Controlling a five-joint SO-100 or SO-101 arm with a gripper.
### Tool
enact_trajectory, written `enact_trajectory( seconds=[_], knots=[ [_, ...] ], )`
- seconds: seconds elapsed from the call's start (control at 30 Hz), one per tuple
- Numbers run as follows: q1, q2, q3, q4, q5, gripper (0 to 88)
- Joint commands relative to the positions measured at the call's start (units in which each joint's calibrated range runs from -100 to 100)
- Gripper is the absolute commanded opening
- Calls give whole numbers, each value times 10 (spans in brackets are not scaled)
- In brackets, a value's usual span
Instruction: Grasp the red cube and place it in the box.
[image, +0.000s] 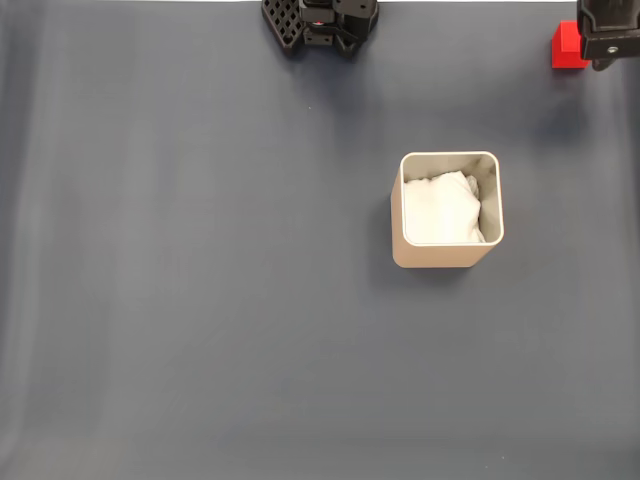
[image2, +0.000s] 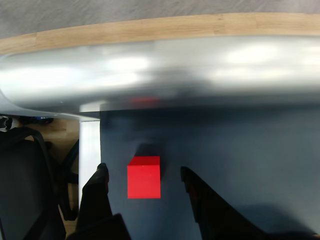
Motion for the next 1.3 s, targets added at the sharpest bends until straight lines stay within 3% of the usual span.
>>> enact_trajectory(
  seconds=[0.0, 0.7, 1.27],
  knots=[
    [-11, -2, 0, -11, -7, 366],
    [-44, -38, 93, -52, -33, 365],
    [-20, -38, 88, -62, -15, 365]
  ],
)
